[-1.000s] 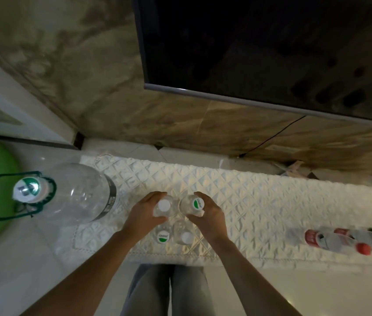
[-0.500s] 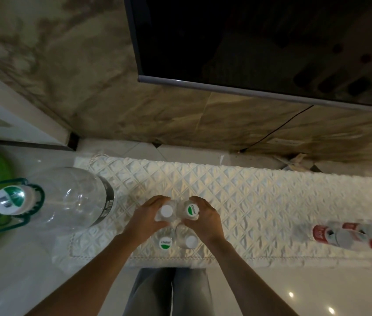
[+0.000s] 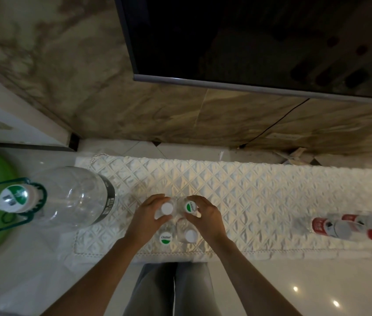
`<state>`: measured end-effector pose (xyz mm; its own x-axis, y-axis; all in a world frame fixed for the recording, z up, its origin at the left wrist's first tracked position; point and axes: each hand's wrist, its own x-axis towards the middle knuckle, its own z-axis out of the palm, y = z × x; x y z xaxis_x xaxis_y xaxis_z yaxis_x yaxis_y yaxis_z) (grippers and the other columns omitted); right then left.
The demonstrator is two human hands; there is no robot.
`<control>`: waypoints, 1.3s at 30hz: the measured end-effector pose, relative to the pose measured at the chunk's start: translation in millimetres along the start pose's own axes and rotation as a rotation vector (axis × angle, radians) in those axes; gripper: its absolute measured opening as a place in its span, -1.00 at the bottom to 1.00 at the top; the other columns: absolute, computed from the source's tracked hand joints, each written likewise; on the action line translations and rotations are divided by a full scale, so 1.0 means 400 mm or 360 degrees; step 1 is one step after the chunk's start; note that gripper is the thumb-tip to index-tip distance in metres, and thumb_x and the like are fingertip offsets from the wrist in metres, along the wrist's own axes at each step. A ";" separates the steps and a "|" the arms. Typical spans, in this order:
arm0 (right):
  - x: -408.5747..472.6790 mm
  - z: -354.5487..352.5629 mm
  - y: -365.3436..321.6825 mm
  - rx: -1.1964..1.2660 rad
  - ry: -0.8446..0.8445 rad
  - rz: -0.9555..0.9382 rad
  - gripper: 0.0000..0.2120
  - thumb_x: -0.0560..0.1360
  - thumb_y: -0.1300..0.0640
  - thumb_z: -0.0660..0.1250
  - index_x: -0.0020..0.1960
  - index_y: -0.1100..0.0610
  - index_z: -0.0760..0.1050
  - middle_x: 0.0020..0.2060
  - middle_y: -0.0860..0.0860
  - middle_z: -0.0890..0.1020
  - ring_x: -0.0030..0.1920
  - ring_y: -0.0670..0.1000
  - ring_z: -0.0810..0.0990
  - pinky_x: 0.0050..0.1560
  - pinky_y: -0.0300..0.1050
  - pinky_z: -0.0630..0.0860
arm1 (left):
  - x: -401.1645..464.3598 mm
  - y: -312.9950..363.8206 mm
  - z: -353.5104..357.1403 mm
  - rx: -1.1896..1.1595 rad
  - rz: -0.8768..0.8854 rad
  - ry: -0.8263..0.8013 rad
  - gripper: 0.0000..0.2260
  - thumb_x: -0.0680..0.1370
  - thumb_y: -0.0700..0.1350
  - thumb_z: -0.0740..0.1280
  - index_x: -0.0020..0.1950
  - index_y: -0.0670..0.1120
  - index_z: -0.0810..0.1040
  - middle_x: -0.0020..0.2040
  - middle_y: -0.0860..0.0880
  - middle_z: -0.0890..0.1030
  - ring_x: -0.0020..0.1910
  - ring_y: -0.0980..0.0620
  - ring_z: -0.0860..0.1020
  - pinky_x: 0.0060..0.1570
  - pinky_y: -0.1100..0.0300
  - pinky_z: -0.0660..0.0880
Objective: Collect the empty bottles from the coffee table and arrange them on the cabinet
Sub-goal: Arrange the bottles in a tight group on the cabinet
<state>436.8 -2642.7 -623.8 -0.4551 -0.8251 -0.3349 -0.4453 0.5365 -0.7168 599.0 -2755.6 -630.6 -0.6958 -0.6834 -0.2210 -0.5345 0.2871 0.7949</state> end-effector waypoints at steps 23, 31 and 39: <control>-0.003 -0.002 0.000 0.0040 0.0010 -0.0048 -0.64 0.35 0.19 0.47 0.12 0.04 0.55 0.09 -0.08 0.59 0.03 -0.12 0.55 -0.01 -0.36 0.41 | -0.004 0.015 -0.009 0.0009 -0.0003 0.0054 -0.62 0.41 -0.20 0.48 0.20 -0.18 0.54 0.20 -0.10 0.54 0.15 0.00 0.53 0.17 0.17 0.47; -0.012 0.000 -0.004 -0.0013 0.0003 -0.0057 -0.61 0.33 0.20 0.43 0.14 0.03 0.50 0.09 -0.07 0.56 0.03 -0.02 0.57 -0.05 -0.10 0.54 | -0.016 0.028 -0.014 0.0098 -0.0013 0.0007 -0.59 0.42 -0.14 0.47 0.24 -0.16 0.52 0.22 -0.07 0.54 0.18 0.02 0.51 0.17 0.31 0.38; -0.043 -0.021 -0.047 -0.0214 -0.0156 0.0118 -0.47 0.45 0.08 0.36 0.39 0.03 0.30 0.31 -0.02 0.44 0.27 0.00 0.44 0.18 -0.18 0.40 | -0.036 0.077 -0.060 0.0264 -0.0110 -0.0067 -0.55 0.49 -0.06 0.40 0.34 -0.14 0.42 0.30 -0.08 0.47 0.27 -0.02 0.44 0.18 0.27 0.34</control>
<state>446.7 -2637.2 -599.4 -0.4162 -0.7921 -0.4466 -0.5152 0.6101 -0.6019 604.1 -2753.2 -589.4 -0.6721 -0.6778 -0.2981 -0.6512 0.3496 0.6736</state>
